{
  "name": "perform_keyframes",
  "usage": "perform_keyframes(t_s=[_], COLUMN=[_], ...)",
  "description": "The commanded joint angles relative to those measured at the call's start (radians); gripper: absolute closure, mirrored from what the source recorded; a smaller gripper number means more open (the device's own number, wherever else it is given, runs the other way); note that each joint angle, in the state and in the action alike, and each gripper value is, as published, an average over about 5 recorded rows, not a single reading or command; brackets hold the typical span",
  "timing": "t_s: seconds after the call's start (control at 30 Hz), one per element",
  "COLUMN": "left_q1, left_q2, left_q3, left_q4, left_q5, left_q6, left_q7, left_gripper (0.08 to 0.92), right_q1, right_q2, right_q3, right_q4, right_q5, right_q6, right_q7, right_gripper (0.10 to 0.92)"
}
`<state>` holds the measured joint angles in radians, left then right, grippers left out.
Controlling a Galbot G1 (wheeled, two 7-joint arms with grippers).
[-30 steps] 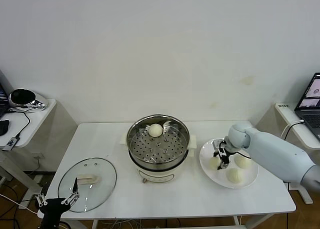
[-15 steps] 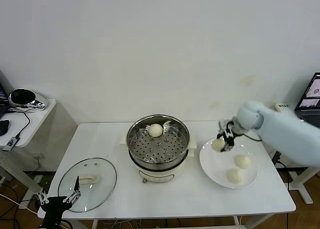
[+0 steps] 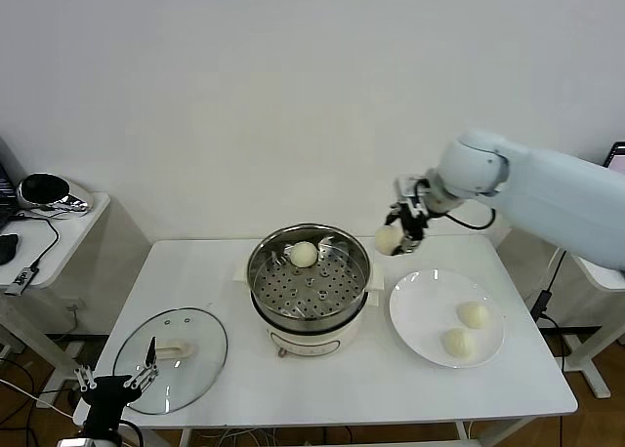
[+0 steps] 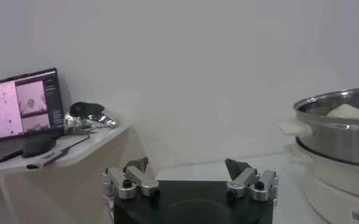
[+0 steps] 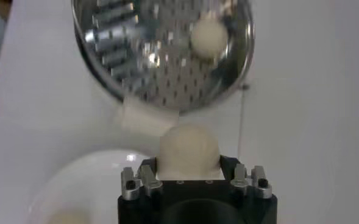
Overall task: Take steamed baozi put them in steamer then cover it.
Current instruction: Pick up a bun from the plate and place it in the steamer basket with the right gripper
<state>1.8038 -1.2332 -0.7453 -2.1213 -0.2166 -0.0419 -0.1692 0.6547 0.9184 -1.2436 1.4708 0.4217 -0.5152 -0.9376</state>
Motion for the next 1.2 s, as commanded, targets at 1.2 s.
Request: perform_keyframes(t_s=[1.2], left_q1=[-0.023], left_q2=[-0.01], left_q3=[0.0], left_q4=[-0.005], left_q5=[-0.005], left_q6=[-0.008], left_q7=[-0.002], left_gripper=[0.177], right_q1=[-0.231], right_q2=[0.589], right_q3=[-0.023], right_q4=[-0.478], right_q5=[0.103], right_q6=[-0.174], right_q7=[0.127], right_gripper=[0.387])
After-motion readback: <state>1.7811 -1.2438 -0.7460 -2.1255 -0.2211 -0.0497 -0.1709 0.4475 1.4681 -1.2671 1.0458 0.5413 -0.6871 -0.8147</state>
